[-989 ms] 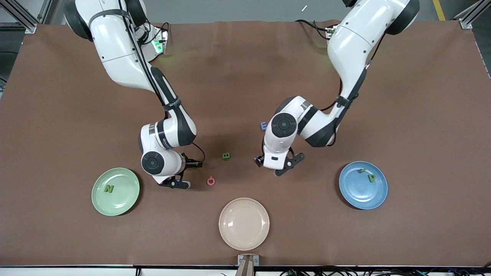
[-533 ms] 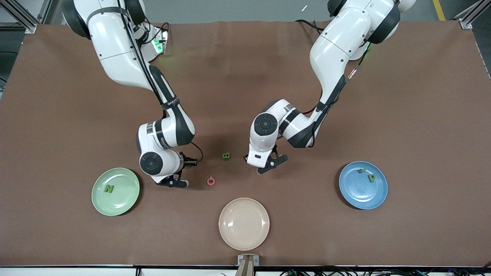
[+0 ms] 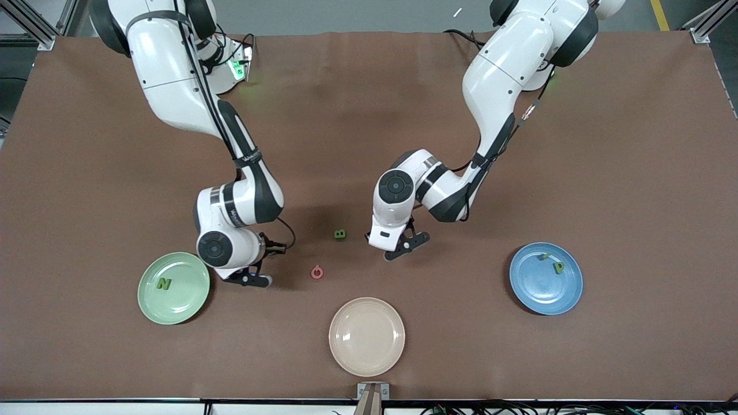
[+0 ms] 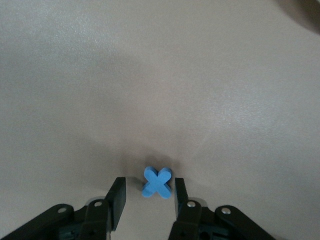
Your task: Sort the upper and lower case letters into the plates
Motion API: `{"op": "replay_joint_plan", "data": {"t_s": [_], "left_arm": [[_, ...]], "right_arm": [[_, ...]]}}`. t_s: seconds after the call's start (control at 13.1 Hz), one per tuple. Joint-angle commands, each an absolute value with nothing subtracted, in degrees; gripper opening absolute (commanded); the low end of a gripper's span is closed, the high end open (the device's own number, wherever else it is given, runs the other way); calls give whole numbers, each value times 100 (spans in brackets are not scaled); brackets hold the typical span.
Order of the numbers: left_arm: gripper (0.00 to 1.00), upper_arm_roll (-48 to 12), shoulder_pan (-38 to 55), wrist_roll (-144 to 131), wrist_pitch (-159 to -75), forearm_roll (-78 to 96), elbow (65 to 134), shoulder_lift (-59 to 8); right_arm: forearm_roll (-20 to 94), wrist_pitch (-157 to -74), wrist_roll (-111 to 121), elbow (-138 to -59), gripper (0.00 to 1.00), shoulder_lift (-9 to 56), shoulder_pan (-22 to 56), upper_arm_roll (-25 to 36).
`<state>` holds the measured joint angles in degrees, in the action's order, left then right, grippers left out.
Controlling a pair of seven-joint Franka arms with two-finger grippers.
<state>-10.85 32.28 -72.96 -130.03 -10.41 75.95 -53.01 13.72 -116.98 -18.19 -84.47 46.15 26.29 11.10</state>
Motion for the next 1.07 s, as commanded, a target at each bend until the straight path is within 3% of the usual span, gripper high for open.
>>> {"op": "replay_joint_plan", "data": {"t_s": [0.0,0.15,0.3,0.46,0.61,0.68,0.91,0.99], "left_arm": [[47,-1037,3287,-7233,-12990,-1134,7418,-5432],[41,-1037,3313,-7242,-12990,-1143,7427,-5484],[27,-1037,3313,-7242,-12981,-1143,7436,-5519],[26,-1028,3305,-7268,-12990,-1142,7427,-5590],[4,-1028,3244,-7303,-12781,-1143,7470,-5372],[0,-1028,3200,-7347,-12362,-1134,7471,-5231],[1,-940,2499,-7340,-11289,-1160,7672,-4389],[1,-923,2209,-7269,-11033,-1186,7795,-4238]], "right_arm": [[1309,-11663,-972,-8167,4,4430,2549,1589],[1301,-11672,-424,-7964,4,4456,2365,1731],[1213,-11689,172,-7797,4,4500,2102,1819],[1186,-11742,1156,-7796,4,4613,1777,1872],[1195,-11786,1651,-7796,10,4745,1600,1872],[1195,-11891,1661,-7805,18,4790,1591,1863],[1195,-12330,1661,-7840,68,4904,1591,1863],[1204,-12357,1609,-7814,72,4904,1600,1855]]}}
